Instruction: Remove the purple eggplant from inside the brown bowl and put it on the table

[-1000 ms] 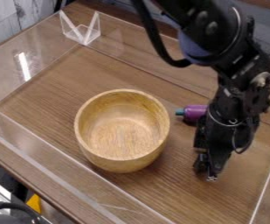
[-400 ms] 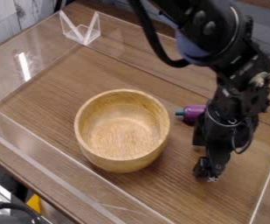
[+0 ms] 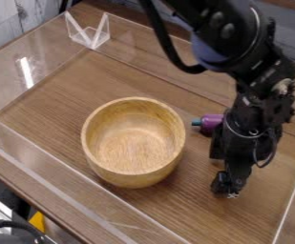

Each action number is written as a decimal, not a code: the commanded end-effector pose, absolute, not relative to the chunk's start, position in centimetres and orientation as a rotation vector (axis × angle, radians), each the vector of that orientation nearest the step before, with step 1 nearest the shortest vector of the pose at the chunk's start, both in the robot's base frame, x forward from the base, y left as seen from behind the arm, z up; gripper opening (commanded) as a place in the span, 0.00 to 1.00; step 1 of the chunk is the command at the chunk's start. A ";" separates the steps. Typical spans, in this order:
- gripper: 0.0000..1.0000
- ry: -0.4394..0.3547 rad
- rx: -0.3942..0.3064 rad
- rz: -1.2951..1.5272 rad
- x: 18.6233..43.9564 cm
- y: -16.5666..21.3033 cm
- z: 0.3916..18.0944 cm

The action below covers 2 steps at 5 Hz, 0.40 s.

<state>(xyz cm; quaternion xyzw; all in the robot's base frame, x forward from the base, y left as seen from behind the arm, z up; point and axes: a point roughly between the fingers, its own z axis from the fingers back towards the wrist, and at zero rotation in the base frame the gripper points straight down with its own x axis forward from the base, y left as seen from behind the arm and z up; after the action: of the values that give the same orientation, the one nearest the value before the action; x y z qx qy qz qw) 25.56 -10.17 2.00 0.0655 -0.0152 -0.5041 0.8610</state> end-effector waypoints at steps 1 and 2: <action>1.00 -0.057 0.137 -1.061 25.5 -10.7 2.5; 1.00 -0.056 0.134 -1.050 25.4 -10.7 2.4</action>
<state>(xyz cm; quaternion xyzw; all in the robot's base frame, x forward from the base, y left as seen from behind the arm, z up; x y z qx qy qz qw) 25.49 -10.21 1.96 0.0646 -0.0173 -0.4979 0.8646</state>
